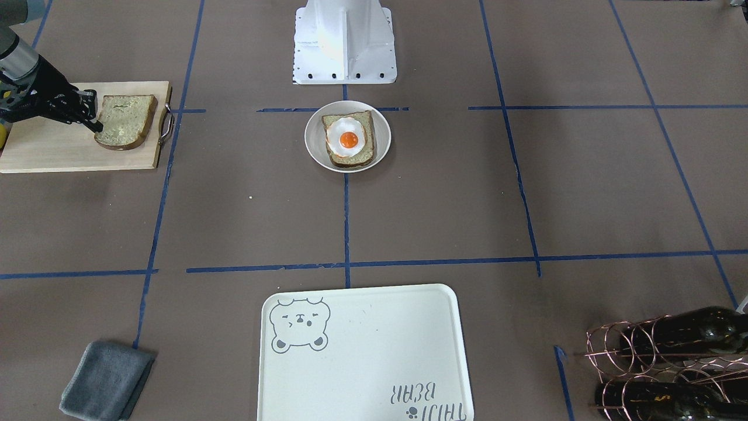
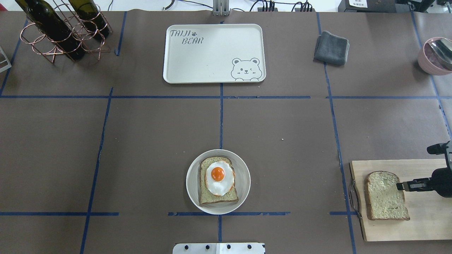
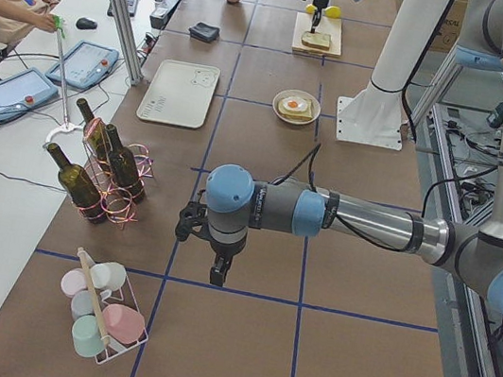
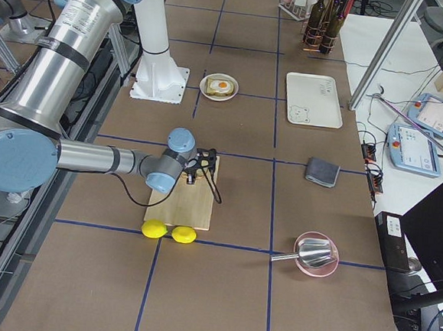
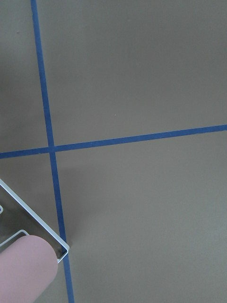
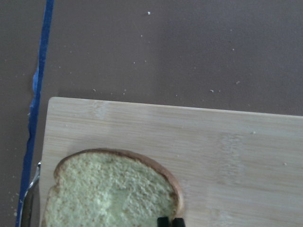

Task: Make sandwich and place on tray
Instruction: 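Grasp the bread slice edge with the right gripper and lift it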

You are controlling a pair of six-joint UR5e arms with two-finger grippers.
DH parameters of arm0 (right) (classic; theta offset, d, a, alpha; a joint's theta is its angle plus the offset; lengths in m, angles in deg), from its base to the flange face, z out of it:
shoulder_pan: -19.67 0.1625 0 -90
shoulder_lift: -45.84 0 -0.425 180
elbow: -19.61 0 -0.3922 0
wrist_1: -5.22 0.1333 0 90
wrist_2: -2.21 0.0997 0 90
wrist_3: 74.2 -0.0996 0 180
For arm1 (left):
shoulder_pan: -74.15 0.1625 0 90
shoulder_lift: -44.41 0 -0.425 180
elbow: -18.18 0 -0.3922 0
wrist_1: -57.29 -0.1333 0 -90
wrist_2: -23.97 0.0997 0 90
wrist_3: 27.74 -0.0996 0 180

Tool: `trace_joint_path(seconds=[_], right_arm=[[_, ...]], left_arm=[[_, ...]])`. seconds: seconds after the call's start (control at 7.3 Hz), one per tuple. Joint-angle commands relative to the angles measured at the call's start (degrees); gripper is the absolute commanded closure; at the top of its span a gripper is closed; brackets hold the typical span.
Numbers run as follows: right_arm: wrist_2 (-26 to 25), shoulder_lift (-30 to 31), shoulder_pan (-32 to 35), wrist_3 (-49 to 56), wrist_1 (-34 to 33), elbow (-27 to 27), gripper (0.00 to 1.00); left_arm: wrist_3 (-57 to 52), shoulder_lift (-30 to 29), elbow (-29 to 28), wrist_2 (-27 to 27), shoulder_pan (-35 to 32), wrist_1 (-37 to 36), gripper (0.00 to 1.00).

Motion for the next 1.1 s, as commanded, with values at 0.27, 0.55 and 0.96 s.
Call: trace_joint_path(seconds=[0.27,0.55,0.96], right_arm=[[9.86,-0.89,3.32,-0.42,3.98,4.27,1.00],[12.26,-7.96,4.91,-0.51,3.63,5.16,1.00],[12.97,-29.72,4.40,-0.51,-7.73,3.85,1.00]], left_arm=[[0.00,0.00,-0.09,0.00,0.00,0.06,0.00],[0.00,0.00,-0.09,0.00,0.17,0.06,0.00],[0.00,0.00,-0.17,0.00,0.52,0.06,0.00]])
